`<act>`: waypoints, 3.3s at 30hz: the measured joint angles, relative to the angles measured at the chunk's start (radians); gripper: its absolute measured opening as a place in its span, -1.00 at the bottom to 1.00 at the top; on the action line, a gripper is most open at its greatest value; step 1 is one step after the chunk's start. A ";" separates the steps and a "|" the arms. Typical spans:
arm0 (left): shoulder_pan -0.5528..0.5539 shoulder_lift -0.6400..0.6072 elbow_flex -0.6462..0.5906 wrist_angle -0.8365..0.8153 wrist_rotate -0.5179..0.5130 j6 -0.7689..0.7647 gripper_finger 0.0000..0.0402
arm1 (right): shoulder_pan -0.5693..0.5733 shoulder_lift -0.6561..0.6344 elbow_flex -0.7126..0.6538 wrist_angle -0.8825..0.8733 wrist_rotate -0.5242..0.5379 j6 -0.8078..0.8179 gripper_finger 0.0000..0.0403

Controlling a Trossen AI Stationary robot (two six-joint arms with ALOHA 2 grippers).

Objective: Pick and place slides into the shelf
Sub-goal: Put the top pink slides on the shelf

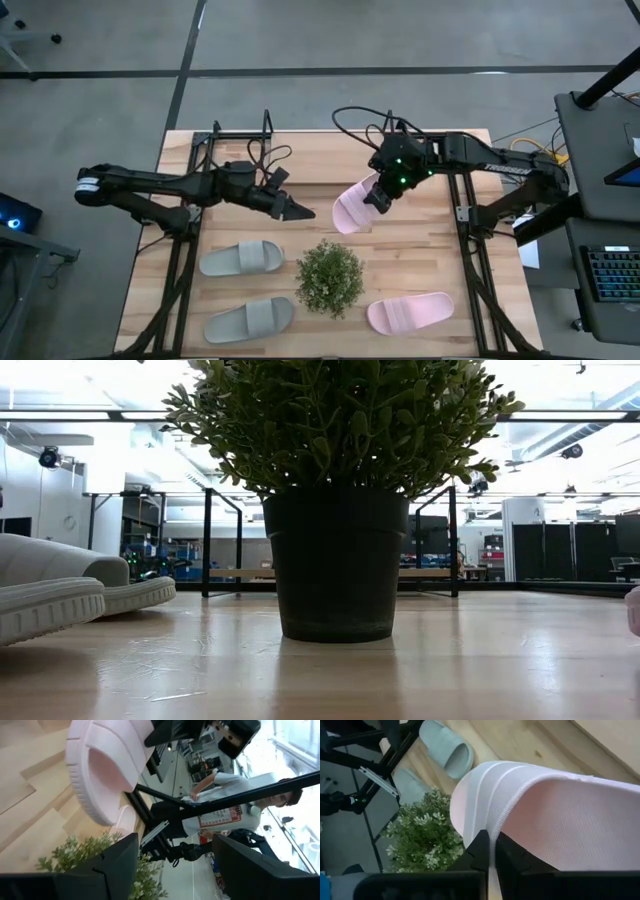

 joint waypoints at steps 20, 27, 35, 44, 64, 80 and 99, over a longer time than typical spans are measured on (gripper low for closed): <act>0.014 0.018 -0.051 0.009 -0.010 0.025 0.20 | -0.017 0.023 0.090 -0.013 -0.046 -0.026 -0.96; 0.034 0.036 -0.048 0.053 -0.022 0.028 0.20 | -0.016 0.023 0.090 -0.007 -0.046 -0.026 -0.96; 0.040 0.072 -0.044 0.068 -0.023 0.028 0.20 | -0.016 0.023 0.090 0.042 -0.046 -0.019 -0.96; 0.040 0.132 -0.034 0.172 -0.013 0.018 0.20 | -0.017 0.023 0.090 0.072 -0.046 -0.018 -0.96; 0.040 0.163 -0.031 0.232 0.007 -0.006 0.12 | -0.017 0.023 0.090 0.102 -0.046 -0.022 -0.96; 0.040 0.164 -0.033 0.221 -0.004 -0.006 -0.75 | -0.021 0.023 0.090 0.104 -0.053 -0.041 -0.96; 0.042 0.163 -0.042 0.231 -0.085 -0.032 -0.89 | -0.026 0.022 0.090 0.141 -0.044 -0.087 -0.89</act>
